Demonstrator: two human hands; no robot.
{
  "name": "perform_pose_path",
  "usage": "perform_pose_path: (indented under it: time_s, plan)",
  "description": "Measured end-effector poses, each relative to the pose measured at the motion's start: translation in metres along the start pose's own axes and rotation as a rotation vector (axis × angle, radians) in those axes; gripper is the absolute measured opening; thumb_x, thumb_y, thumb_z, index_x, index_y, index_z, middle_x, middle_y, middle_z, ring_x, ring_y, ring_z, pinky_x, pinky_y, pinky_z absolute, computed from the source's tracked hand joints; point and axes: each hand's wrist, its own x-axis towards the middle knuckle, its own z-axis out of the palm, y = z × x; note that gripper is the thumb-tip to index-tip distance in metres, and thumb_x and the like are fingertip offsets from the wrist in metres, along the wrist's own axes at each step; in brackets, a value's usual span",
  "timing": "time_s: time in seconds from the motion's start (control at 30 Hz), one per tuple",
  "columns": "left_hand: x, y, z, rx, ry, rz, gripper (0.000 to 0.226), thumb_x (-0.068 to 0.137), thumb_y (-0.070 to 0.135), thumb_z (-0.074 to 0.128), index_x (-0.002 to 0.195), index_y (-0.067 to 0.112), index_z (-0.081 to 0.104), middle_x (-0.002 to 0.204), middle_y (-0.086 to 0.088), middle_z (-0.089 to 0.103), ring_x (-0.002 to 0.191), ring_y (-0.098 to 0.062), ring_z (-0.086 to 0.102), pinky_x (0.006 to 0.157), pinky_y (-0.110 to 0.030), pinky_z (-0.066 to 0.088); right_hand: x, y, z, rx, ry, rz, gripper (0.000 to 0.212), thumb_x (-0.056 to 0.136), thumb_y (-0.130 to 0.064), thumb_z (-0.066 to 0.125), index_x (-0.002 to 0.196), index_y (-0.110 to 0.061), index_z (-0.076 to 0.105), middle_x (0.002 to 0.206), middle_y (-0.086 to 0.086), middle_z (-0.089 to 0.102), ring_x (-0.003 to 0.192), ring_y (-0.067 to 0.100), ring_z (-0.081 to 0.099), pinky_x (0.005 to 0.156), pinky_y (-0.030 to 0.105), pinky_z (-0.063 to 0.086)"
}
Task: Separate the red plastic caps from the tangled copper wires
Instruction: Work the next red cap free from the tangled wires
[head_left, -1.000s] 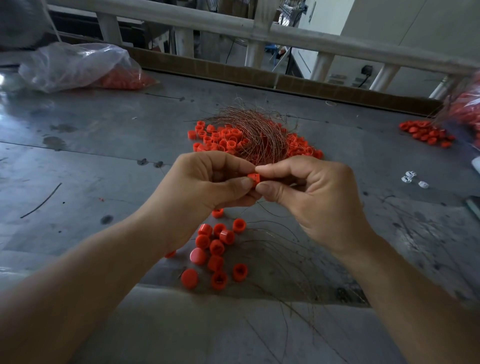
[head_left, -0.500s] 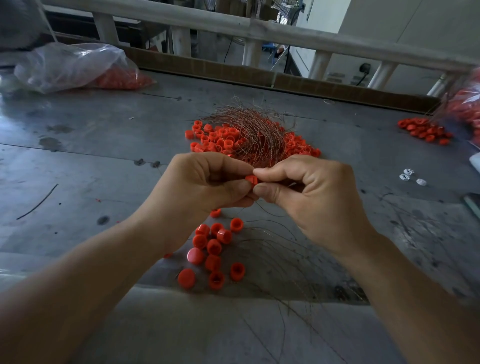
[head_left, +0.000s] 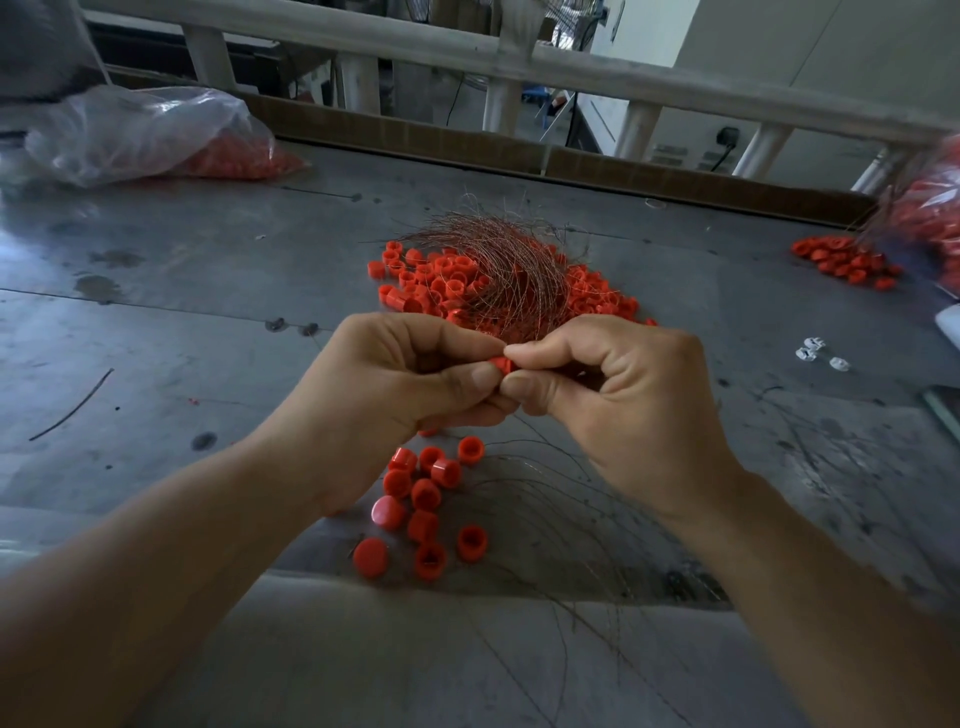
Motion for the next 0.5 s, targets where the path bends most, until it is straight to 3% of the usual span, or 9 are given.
perform_pose_path:
  time_s: [0.07,0.2,0.37,0.5]
  plan:
    - [-0.0001,-0.0005,-0.0008,0.008,0.001,0.002,0.019,0.054,0.013,0.064,0.067,0.018,0.076,0.065,-0.007,0.071,0.061,-0.014,0.069,0.055,-0.018,0.053,-0.0003,0.0003,0.0012,0.000,0.001,-0.004,0.018,0.070,-0.014,0.070,0.084,-0.004,0.071,0.078,-0.009,0.061,0.068,-0.002,0.061,0.065,0.010,0.050]
    - [0.0004,-0.0005,-0.0025,0.032,0.000,-0.010,0.018,0.056,0.011,0.064,0.069,0.014,0.075,0.067,-0.009,0.071,0.061,-0.015,0.069,0.054,-0.017,0.053,-0.0002,0.0020,0.0010,-0.006,-0.013,-0.039,0.019,0.069,-0.012,0.071,0.085,-0.002,0.071,0.077,-0.009,0.061,0.069,-0.009,0.056,0.066,0.008,0.048]
    - [-0.0001,0.0018,-0.0041,0.029,-0.030,-0.007,0.021,0.051,0.018,0.067,0.070,0.017,0.076,0.066,-0.008,0.071,0.062,-0.014,0.069,0.054,-0.016,0.052,0.0024,0.0053,-0.0026,0.052,-0.051,-0.066,0.023,0.069,-0.013,0.071,0.088,-0.002,0.070,0.079,-0.010,0.061,0.071,-0.009,0.058,0.066,0.009,0.047]
    - [-0.0002,0.0033,-0.0046,0.017,-0.083,-0.023,0.024,0.049,0.021,0.068,0.072,0.018,0.075,0.068,-0.008,0.071,0.062,-0.014,0.069,0.055,-0.017,0.053,0.0031,0.0043,-0.0048,0.139,-0.080,-0.020,0.022,0.067,-0.019,0.072,0.088,-0.015,0.067,0.077,-0.015,0.061,0.072,-0.001,0.062,0.066,0.011,0.048]
